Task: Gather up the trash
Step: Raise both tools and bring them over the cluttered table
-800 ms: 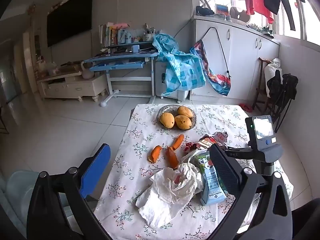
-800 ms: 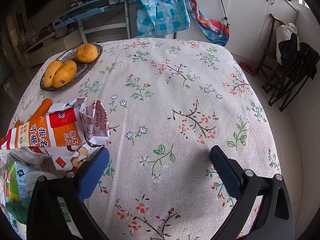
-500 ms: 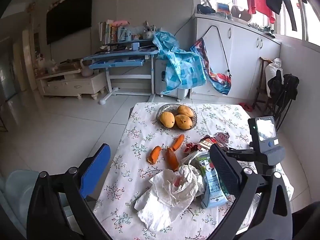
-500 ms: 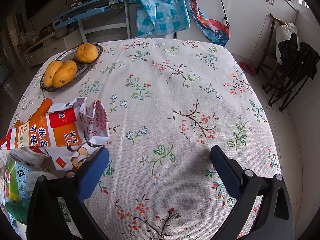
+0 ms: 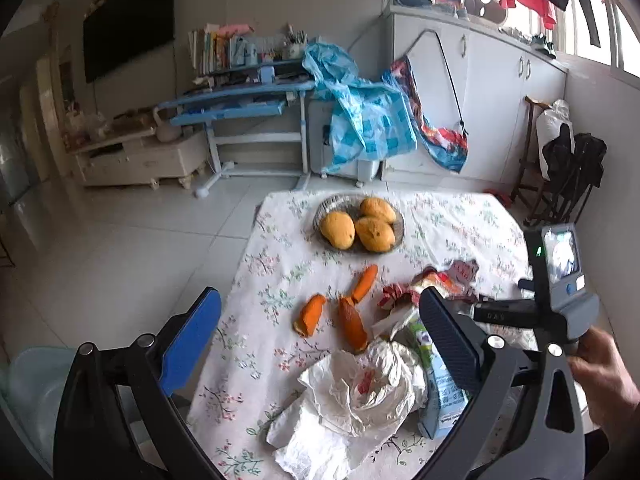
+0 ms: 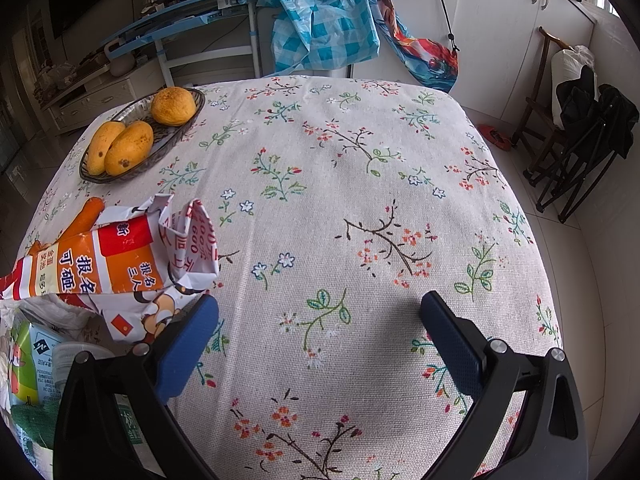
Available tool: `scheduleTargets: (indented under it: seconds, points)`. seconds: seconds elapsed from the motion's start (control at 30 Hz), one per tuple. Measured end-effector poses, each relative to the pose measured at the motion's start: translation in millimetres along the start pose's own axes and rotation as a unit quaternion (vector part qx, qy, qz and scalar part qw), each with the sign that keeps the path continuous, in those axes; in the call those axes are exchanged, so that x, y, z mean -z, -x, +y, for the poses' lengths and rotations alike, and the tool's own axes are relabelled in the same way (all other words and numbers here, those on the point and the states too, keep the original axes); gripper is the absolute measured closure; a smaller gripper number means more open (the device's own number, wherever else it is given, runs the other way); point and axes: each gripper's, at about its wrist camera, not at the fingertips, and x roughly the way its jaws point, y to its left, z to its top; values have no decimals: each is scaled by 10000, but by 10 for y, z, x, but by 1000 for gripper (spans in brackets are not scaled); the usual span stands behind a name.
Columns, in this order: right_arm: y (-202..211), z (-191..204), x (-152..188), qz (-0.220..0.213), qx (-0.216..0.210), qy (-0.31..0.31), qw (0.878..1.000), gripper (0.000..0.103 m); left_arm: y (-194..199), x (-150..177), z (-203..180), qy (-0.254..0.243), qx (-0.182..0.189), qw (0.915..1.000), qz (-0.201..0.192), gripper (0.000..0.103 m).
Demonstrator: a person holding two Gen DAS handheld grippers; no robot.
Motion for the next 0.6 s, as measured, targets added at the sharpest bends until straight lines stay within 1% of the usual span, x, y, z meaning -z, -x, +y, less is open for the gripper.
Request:
scheduleTargets:
  seconds: [0.07, 0.13, 0.3, 0.33, 0.4, 0.43, 0.5, 0.6]
  points:
    - [-2, -4, -1, 1, -3, -2, 10000, 7, -88, 45, -10, -34, -26, 9999, 110, 7]
    - [-2, 3, 0, -1, 2, 1, 10000, 7, -117, 60, -7, -1, 59, 9998, 176, 7]
    - [0, 13, -4, 9, 1, 23, 10000, 7, -119, 112, -11, 2, 187, 9995, 242, 7]
    - [4, 7, -8, 54, -25, 38, 10000, 7, -115, 120, -3, 11, 195, 9995, 255, 7]
    - [69, -35, -33, 136, 52, -87, 9999, 7, -96, 120, 18, 57, 221, 9994, 271, 7]
    - [139, -39, -36, 66, 50, -140, 9999, 7, -86, 118, 24, 87, 239, 9993, 268, 7]
    - [384, -61, -50, -217, 42, -195, 9996, 7, -48, 114, 29, 129, 282, 9992, 235, 7]
    - [897, 13, 10, -659, 127, -3, 9977, 7, 21, 119, 13, 127, 330, 9992, 167, 7]
